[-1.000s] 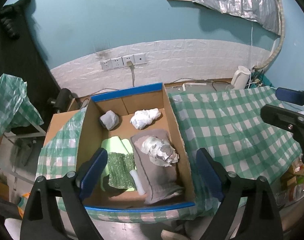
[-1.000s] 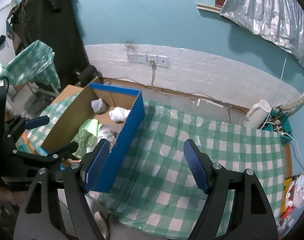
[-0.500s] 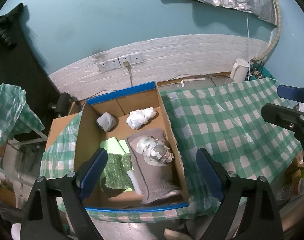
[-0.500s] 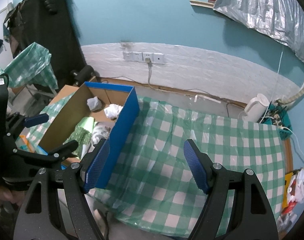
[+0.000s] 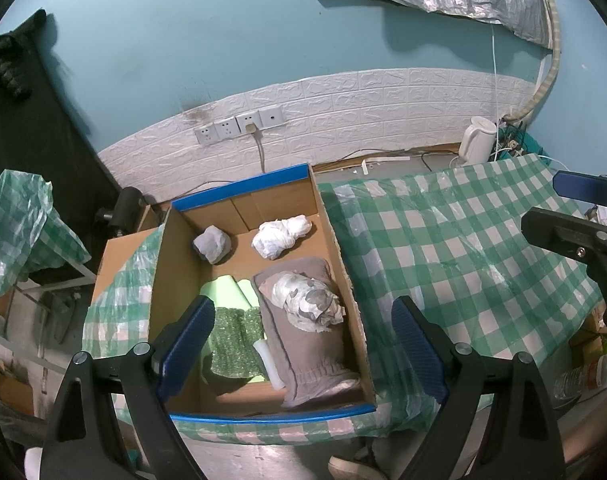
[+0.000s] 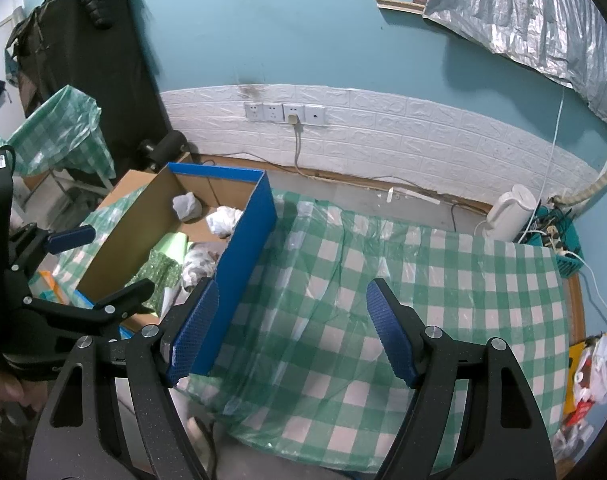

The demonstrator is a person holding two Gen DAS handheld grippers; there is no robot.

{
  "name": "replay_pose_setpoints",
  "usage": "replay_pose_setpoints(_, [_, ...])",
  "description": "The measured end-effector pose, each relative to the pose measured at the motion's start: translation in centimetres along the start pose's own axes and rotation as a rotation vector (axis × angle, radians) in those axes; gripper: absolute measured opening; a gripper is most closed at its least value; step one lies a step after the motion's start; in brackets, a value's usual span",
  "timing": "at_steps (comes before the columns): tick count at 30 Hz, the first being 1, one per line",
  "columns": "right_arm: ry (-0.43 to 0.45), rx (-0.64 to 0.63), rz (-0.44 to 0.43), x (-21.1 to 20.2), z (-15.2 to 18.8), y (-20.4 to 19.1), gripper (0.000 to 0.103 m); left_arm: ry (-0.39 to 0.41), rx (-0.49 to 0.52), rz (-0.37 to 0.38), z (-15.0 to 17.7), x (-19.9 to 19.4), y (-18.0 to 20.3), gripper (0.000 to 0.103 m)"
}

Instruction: Organize soft objects

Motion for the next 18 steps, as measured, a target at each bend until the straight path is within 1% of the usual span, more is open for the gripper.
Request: replay_pose_setpoints(18, [-0.001, -0.002, 0.001, 0.02, 0.05, -0.14, 0.076, 0.002, 0.002, 0.001, 0.02, -0.05, 0.05, 0.091])
Point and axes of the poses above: each gripper's, at about its wrist camera, not at the fingertips, and x roughly the way its jaws point, y to its right, z to its underside, the point moved 4 cm from there along x, roughly the way its jaws point, and after that the axes turned 10 degrees about -x, right-handed, at the moved point
